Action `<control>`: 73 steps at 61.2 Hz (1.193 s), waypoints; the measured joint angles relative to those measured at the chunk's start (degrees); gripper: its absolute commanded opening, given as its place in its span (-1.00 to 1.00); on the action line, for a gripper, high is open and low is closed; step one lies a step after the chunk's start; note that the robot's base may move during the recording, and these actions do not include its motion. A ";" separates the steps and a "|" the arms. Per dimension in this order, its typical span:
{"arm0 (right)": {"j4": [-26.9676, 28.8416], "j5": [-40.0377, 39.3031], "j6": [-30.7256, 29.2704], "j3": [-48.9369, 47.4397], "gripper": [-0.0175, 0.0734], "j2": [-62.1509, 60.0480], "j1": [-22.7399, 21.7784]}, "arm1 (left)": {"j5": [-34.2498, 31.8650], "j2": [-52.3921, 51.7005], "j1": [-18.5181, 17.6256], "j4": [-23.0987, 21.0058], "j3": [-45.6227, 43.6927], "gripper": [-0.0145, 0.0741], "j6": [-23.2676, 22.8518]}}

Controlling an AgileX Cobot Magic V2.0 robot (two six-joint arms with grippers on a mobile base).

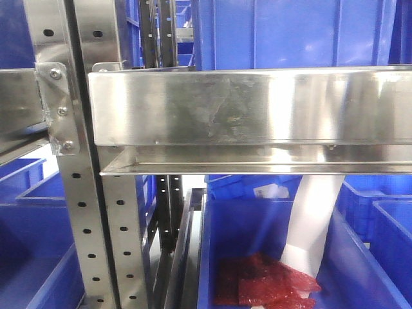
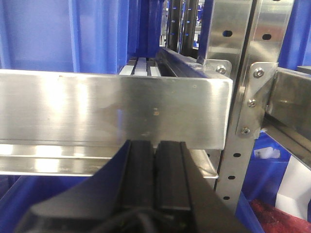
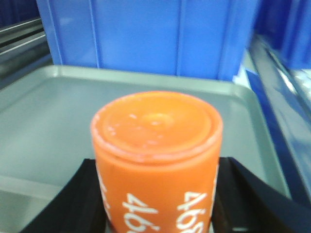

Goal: Grab orange capacitor from left shelf to right conveyor
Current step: 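Withdraw the right arm holding the cylinder back from the shelf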

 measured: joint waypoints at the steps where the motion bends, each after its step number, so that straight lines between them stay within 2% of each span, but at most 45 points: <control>1: 0.00 0.57 0.00 0.41 -0.31 -1.08 0.00 | 0.00 0.00 0.00 0.00 0.00 -0.96 0.00; 13: 0.00 10.48 0.00 2.18 -0.31 -15.47 0.00 | 0.00 0.00 0.00 0.00 0.00 -0.96 0.00; 29: 0.00 18.28 0.00 2.18 -0.31 -29.89 0.00 | 0.00 0.00 0.00 0.00 0.00 -0.96 0.00; 41: 0.00 18.73 0.00 2.18 -0.31 -34.29 0.00 | 0.00 0.00 0.00 0.00 0.00 -0.96 0.00; 73: 0.00 18.73 0.00 2.18 -0.31 -34.55 0.00 | 0.00 0.00 0.00 0.00 0.00 -0.96 0.00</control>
